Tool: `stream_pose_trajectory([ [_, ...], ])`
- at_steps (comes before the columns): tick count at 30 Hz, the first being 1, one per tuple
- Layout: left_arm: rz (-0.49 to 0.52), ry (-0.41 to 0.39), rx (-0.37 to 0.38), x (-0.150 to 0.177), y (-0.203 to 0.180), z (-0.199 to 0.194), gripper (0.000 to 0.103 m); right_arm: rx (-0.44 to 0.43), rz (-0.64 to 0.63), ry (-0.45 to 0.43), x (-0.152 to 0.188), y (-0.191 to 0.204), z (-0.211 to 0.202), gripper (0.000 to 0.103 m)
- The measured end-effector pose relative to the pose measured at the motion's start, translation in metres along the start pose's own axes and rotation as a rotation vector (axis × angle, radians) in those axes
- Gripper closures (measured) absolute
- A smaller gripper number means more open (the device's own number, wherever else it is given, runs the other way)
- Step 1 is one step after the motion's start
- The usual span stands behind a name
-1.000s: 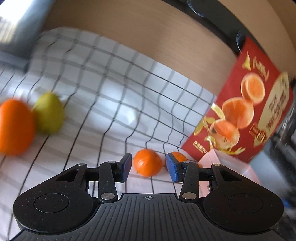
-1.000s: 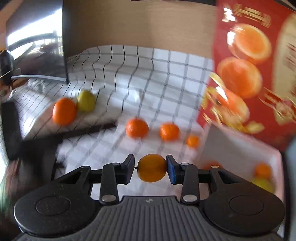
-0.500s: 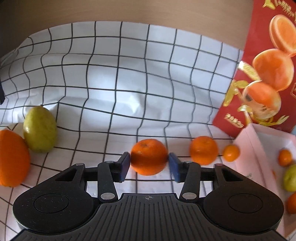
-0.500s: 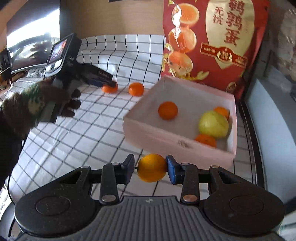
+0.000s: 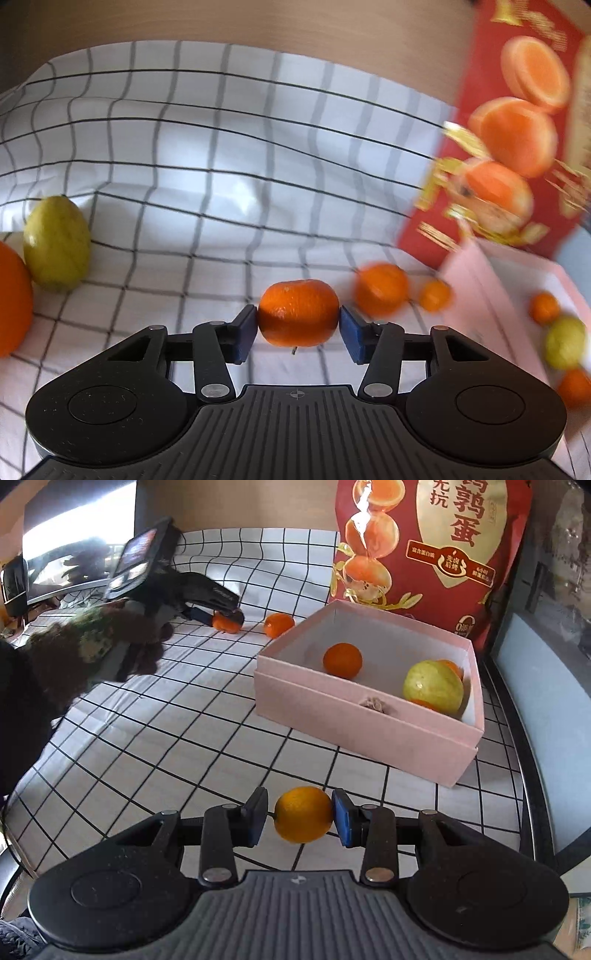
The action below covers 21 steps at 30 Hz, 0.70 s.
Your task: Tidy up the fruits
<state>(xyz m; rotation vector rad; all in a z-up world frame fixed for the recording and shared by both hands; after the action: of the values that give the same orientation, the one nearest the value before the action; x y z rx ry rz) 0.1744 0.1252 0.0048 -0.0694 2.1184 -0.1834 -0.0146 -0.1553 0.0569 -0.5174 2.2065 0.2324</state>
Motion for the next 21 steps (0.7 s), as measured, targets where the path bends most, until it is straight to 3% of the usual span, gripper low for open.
stream_pose_trajectory([
  [8, -0.001, -0.032, 0.256, 0.060, -0.033, -0.096, 0.049, 0.014, 0.029, 0.021, 0.011, -0.005, 0.010, 0.066],
  [15, 0.014, -0.038, 0.324, 0.114, -0.070, -0.150, 0.049, 0.046, -0.040, -0.020, 0.010, 0.012, 0.016, 0.066],
  [21, -0.033, -0.078, 0.315, 0.127, -0.071, -0.148, 0.049, 0.049, -0.113, -0.071, 0.010, 0.027, 0.019, 0.063],
])
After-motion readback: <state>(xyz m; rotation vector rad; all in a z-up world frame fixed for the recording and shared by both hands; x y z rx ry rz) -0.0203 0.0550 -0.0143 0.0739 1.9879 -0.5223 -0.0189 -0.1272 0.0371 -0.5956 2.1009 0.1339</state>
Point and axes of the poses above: each gripper's, at about its wrist camera, not at the fingertips, and z roughly the way its jaws point, y to its left, x to its underside, the point moved 2 cm from there along z, roughly the way its jaws point, and after that the axes turned 9 degrees about -y, right-handed, at the moved point
